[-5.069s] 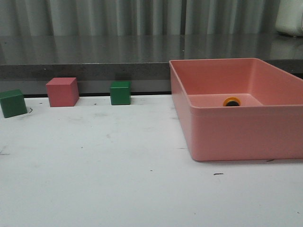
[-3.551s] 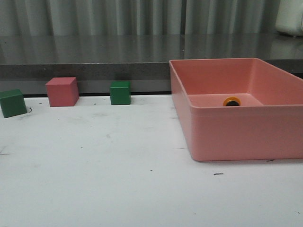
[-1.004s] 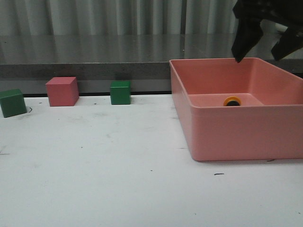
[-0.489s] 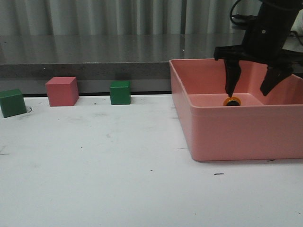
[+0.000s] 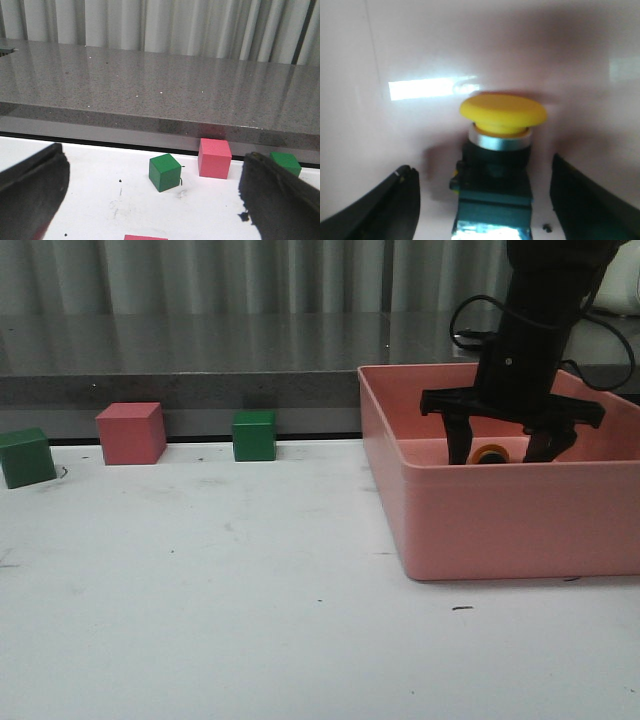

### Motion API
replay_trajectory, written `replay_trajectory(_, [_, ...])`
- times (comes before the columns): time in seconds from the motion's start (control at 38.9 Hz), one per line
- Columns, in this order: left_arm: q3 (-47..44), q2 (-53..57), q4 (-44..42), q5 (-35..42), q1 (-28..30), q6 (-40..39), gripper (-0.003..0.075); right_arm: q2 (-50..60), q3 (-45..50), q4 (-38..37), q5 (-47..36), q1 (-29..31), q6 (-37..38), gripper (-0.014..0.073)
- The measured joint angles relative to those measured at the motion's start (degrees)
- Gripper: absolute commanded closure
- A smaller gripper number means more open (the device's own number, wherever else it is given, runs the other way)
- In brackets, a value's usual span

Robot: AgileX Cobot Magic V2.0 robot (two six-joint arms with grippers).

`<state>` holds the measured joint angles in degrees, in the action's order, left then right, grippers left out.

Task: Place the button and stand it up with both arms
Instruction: 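Lower the right gripper into the pink bin and grasp the yellow button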

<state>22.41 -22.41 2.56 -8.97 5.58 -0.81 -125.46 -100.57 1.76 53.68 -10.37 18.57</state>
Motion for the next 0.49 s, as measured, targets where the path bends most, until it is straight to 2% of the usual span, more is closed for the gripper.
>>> replay_trajectory(0.15, [0.0,0.0,0.0,0.0,0.0,0.0,0.0060,-0.9,-0.1,0.0,0.0,0.0,0.0,0.0229])
replay_trajectory(0.36, [0.0,0.0,0.0,0.0,0.0,0.0,0.0060,-0.9,-0.1,0.0,0.0,0.0,0.0,0.0240])
replay_trajectory(0.49, [0.0,0.0,0.0,0.0,0.0,0.0,0.0060,0.1,-0.1,0.0,0.3,0.0,0.0,0.0311])
